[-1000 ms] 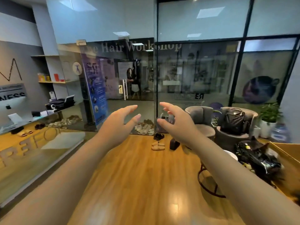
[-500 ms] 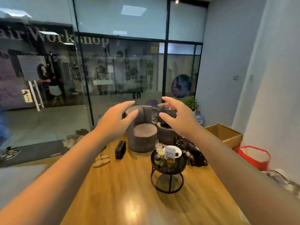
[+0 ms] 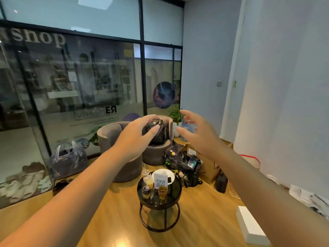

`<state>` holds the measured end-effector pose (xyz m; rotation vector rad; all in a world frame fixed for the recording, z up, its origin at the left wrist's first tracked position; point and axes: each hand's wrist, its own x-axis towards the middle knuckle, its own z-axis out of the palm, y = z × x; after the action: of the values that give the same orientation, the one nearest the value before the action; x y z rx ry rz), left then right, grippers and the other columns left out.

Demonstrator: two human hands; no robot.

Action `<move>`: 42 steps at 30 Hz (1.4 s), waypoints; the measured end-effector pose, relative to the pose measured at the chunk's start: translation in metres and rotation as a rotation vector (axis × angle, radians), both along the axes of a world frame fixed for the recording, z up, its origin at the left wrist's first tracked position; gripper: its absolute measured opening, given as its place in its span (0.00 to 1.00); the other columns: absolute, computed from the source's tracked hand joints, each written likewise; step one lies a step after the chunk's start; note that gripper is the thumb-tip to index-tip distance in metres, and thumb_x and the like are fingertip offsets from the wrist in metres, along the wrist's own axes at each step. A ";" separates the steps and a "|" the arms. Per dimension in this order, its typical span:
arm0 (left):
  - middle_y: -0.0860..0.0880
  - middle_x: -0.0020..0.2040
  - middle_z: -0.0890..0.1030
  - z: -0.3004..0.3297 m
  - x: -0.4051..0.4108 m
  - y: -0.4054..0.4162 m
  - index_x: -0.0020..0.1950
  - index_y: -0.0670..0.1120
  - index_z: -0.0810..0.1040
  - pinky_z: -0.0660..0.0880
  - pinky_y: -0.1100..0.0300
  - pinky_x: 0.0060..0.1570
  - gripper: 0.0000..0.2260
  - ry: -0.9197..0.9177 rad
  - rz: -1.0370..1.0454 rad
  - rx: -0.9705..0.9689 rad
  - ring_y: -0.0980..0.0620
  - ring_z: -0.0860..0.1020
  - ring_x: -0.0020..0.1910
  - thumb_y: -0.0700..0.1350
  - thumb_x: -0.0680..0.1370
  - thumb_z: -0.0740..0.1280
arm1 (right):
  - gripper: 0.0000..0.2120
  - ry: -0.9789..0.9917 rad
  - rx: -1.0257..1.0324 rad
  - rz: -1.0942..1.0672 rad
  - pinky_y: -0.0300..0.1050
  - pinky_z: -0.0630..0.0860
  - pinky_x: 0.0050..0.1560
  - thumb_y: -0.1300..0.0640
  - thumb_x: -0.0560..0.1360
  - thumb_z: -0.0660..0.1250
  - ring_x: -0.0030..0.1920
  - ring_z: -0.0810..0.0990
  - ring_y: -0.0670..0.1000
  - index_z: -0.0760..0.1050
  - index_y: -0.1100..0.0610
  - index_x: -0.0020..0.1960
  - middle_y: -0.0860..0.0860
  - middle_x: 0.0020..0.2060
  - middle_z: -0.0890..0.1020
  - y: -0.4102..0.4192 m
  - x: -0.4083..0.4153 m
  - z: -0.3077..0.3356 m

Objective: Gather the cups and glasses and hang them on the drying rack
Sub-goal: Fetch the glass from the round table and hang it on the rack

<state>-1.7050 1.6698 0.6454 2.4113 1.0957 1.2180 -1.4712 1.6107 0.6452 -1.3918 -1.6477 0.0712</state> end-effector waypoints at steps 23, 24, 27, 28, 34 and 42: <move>0.54 0.75 0.73 -0.195 0.149 0.378 0.81 0.69 0.48 0.72 0.54 0.61 0.45 -0.122 0.023 -0.353 0.55 0.73 0.69 0.64 0.74 0.74 | 0.30 -0.026 -0.347 0.058 0.31 0.66 0.56 0.47 0.81 0.70 0.68 0.72 0.41 0.66 0.44 0.80 0.46 0.73 0.76 0.382 0.135 -0.167; 0.54 0.75 0.72 -0.205 0.150 0.394 0.81 0.71 0.46 0.71 0.55 0.60 0.47 -0.137 0.023 -0.372 0.55 0.72 0.69 0.66 0.72 0.75 | 0.30 -0.018 -0.369 0.056 0.31 0.67 0.56 0.47 0.81 0.71 0.67 0.71 0.40 0.66 0.43 0.80 0.46 0.73 0.76 0.397 0.136 -0.176; 0.57 0.76 0.71 -0.240 0.156 0.440 0.79 0.74 0.44 0.70 0.54 0.59 0.49 -0.134 0.031 -0.424 0.56 0.71 0.69 0.68 0.70 0.75 | 0.31 0.002 -0.425 0.057 0.40 0.70 0.65 0.46 0.80 0.71 0.72 0.70 0.44 0.66 0.43 0.80 0.46 0.75 0.74 0.436 0.140 -0.207; 0.57 0.76 0.70 -0.253 0.158 0.455 0.79 0.74 0.44 0.70 0.54 0.60 0.49 -0.115 0.036 -0.436 0.57 0.71 0.69 0.69 0.70 0.75 | 0.31 0.007 -0.442 0.056 0.39 0.68 0.65 0.46 0.80 0.71 0.74 0.70 0.45 0.65 0.42 0.80 0.46 0.75 0.73 0.448 0.142 -0.219; 0.60 0.75 0.71 -0.345 0.174 0.507 0.78 0.75 0.47 0.76 0.50 0.63 0.47 -0.040 0.076 -0.523 0.59 0.71 0.69 0.69 0.69 0.75 | 0.32 0.009 -0.528 0.028 0.41 0.67 0.64 0.45 0.80 0.71 0.73 0.71 0.47 0.64 0.43 0.81 0.46 0.75 0.74 0.509 0.156 -0.297; 0.58 0.78 0.67 -0.521 0.195 0.522 0.81 0.68 0.52 0.74 0.44 0.70 0.56 -0.027 0.073 -0.628 0.55 0.66 0.76 0.65 0.62 0.83 | 0.35 0.054 -0.604 0.055 0.43 0.70 0.64 0.43 0.77 0.74 0.71 0.72 0.44 0.64 0.40 0.80 0.43 0.74 0.74 0.559 0.181 -0.464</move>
<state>-1.5097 2.1921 0.1242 1.8824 1.3236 0.7612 -1.2898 2.1693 0.1816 -1.7631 -1.6908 0.6799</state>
